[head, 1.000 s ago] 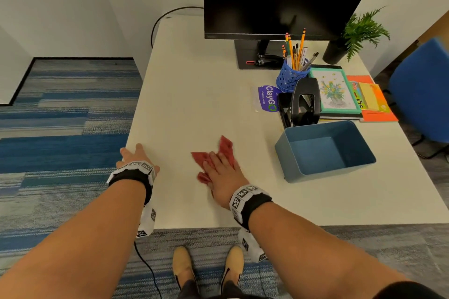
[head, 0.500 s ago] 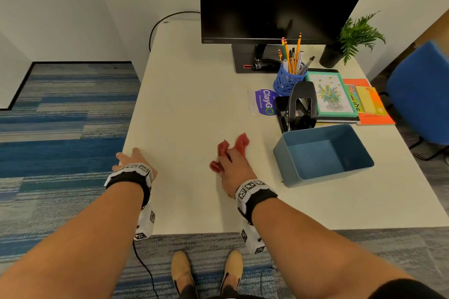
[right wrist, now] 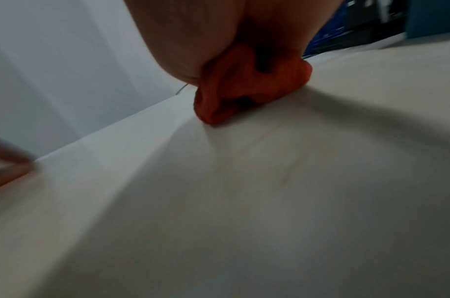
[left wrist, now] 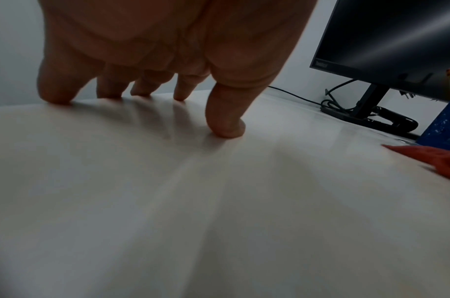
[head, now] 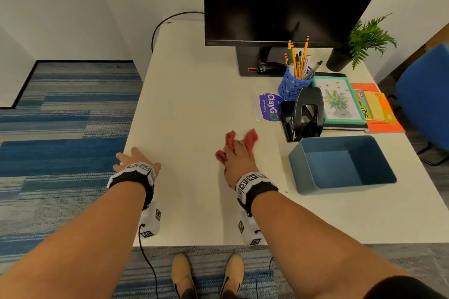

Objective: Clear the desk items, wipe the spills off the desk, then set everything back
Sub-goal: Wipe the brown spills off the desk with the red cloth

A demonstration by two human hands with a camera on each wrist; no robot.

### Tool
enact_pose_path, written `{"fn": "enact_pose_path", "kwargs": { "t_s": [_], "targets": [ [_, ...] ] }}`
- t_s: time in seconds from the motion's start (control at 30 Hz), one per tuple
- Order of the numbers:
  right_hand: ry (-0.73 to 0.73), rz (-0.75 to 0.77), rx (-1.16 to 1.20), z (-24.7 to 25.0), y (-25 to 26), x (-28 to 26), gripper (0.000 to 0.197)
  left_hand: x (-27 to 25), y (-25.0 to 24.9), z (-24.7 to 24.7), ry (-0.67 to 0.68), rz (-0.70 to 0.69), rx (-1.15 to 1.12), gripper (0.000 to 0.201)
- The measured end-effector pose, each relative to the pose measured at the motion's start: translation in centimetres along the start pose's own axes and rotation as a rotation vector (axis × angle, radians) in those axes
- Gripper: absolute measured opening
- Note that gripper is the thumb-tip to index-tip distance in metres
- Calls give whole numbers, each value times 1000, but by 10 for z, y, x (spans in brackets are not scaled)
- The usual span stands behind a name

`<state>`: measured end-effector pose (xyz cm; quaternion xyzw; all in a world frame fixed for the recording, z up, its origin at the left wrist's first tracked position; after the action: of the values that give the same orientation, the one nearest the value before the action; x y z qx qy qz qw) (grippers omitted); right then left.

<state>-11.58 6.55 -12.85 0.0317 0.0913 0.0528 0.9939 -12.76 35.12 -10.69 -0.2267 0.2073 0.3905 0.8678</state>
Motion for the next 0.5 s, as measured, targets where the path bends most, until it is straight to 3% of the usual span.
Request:
{"fn": "enact_pose_path", "kwargs": {
  "t_s": [0.1, 0.17, 0.23, 0.37, 0.5],
  "targets": [
    [-91, -19, 47, 10, -17, 12, 51, 0, -3, 0, 8, 17, 26, 79],
    [-37, -177, 140, 15, -36, 25, 60, 1, -5, -1, 1, 39, 46, 78],
    [55, -352, -19, 20, -44, 27, 68, 2, -7, -3, -3, 54, 49, 78],
    [70, -202, -104, 22, -45, 41, 73, 8, -9, -5, -1, 75, 45, 77],
    [58, -239, -135, 27, -55, 57, 71, 9, -9, -5, -2, 79, 46, 75]
  ]
}}
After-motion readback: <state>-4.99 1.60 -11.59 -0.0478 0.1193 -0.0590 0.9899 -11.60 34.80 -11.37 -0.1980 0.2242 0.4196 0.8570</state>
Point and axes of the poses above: each hand's wrist, its own x-axis towards the middle knuckle, its own z-axis out of the back of the hand, y = z × x, the point moved 5 cm from there along x, towards the middle knuckle, and after that the axes turned 15 degrees about -x, right-handed, at the moved point
